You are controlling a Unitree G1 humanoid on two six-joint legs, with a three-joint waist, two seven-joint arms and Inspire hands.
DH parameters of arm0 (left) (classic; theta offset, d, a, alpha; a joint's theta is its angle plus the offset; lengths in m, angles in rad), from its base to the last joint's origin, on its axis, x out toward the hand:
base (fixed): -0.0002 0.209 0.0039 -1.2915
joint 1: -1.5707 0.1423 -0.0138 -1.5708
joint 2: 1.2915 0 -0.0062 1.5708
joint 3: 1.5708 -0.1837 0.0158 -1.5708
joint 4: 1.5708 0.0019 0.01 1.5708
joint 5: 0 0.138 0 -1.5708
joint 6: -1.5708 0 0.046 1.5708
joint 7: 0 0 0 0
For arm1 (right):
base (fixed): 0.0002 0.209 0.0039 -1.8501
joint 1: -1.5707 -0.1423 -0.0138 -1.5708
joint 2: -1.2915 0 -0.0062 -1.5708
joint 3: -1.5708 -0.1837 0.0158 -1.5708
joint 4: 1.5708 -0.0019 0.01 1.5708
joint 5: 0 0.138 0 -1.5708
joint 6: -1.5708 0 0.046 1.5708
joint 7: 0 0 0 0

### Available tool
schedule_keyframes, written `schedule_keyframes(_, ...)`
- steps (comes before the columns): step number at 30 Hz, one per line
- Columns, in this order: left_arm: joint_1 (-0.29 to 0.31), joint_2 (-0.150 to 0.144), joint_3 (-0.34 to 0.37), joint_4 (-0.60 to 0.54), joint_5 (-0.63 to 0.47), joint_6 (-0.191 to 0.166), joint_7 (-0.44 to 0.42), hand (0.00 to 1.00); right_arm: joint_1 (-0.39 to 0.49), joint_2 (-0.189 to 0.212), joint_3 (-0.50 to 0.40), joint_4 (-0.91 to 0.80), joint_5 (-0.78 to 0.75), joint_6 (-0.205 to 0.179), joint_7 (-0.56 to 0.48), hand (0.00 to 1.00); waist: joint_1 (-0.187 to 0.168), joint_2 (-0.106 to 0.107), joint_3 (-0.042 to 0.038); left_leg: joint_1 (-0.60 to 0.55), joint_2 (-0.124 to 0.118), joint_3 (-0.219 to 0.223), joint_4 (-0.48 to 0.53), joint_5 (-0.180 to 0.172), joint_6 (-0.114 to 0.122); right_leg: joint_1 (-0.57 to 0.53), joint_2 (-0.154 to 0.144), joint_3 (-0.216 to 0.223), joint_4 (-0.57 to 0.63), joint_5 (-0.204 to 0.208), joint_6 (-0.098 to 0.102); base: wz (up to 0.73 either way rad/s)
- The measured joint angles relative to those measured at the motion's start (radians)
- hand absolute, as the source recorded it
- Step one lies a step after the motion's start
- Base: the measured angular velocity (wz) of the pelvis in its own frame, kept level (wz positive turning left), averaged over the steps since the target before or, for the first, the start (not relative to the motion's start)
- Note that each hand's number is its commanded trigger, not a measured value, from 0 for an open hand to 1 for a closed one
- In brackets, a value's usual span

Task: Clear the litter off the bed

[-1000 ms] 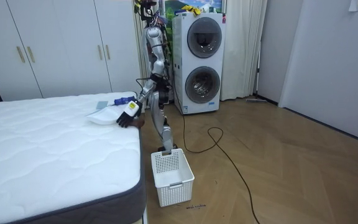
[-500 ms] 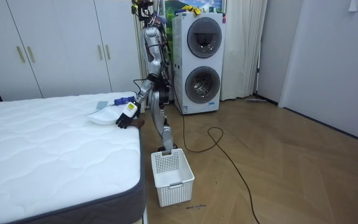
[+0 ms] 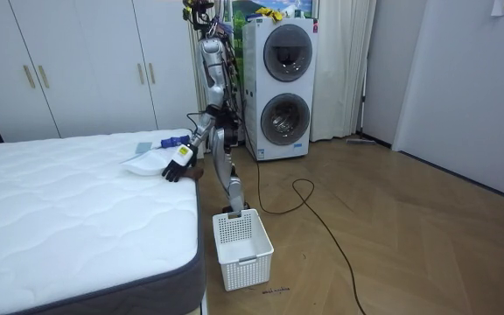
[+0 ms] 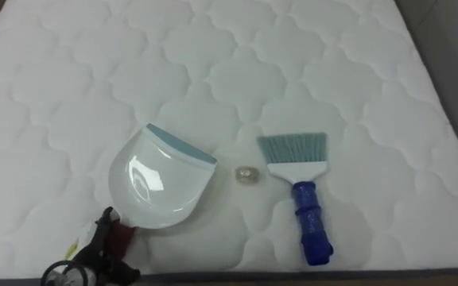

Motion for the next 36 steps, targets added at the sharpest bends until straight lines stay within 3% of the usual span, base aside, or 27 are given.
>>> schedule_keyframes(5, -0.002, -0.001, -0.011, 0.029, -0.001, -0.002, 0.033, 0.02, 0.002, 0.002, 0.009, 0.001, 0.029, 0.002, -0.002, 0.0, -0.002, -0.003, -0.0001, 0.005, 0.001, 0.0, 0.0, 0.0, 0.0, 0.004, 0.0, 0.0, 0.0, 0.0, 0.0, 0.0)
schedule_keyframes(6, -0.004, -0.002, -0.013, 0.042, -0.002, -0.005, 0.035, 0.14, 0.002, 0.003, 0.01, 0.001, 0.035, 0.002, -0.007, 0.0, -0.003, -0.003, 0.0001, 0.005, 0.001, 0.0, 0.0, 0.0, 0.0, 0.004, 0.001, 0.001, 0.0, 0.0, 0.0, 0.0)
schedule_keyframes(8, -0.015, -0.002, -0.028, 0.069, -0.001, -0.005, 0.045, 0.89, 0.002, 0.004, 0.011, 0.001, 0.054, 0.007, -0.012, 0.0, -0.002, -0.003, 0.0, 0.008, 0.002, 0.005, 0.0, 0.0, 0.0, 0.004, 0.001, 0.003, 0.0, 0.001, -0.001, -0.05)
schedule_keyframes(9, -0.024, -0.005, -0.029, 0.085, 0.0, -0.003, 0.053, 1.0, 0.001, 0.006, 0.012, 0.001, 0.068, 0.013, -0.016, 0.0, -0.002, -0.003, 0.0001, 0.008, 0.003, 0.006, 0.0, 0.0, 0.0, 0.004, 0.001, 0.005, 0.0, 0.001, -0.002, -0.06)
schedule_keyframes(13, -0.046, -0.005, -0.027, 0.115, 0.001, 0.008, 0.095, 1.0, 0.002, 0.007, 0.021, 0.004, 0.094, 0.032, -0.021, 0.0, -0.002, -0.003, 0.0001, 0.009, 0.005, 0.011, 0.0, 0.0, -0.001, 0.004, 0.003, 0.007, 0.0, 0.002, -0.003, -0.03)
schedule_keyframes(18, -0.077, 0.016, -0.008, 0.13, 0.001, 0.054, 0.141, 1.0, -0.001, 0.006, 0.048, 0.008, 0.112, 0.052, -0.021, 0.0, -0.001, 0.0, -0.0009, 0.015, 0.007, 0.017, -0.002, 0.001, -0.001, 0.007, 0.005, 0.012, 0.0, 0.003, -0.004, -0.03)
schedule_keyframes(27, -0.054, 0.01, -0.003, 0.172, 0.0, 0.101, 0.145, 1.0, -0.001, 0.013, 0.049, 0.011, 0.112, 0.059, -0.019, 0.0, -0.003, -0.01, 0.0035, 0.031, 0.011, 0.027, -0.015, 0.001, -0.002, 0.013, 0.007, 0.011, -0.001, 0.003, -0.004, -0.04)
schedule_keyframes(36, -0.045, 0.002, -0.001, 0.182, -0.012, 0.103, 0.109, 1.0, -0.009, 0.013, 0.08, 0.013, 0.109, 0.069, -0.019, 0.0, 0.003, -0.015, -0.0002, 0.026, 0.01, 0.024, -0.012, 0.001, -0.002, 0.012, 0.006, 0.009, -0.001, 0.003, -0.005, 0.01)
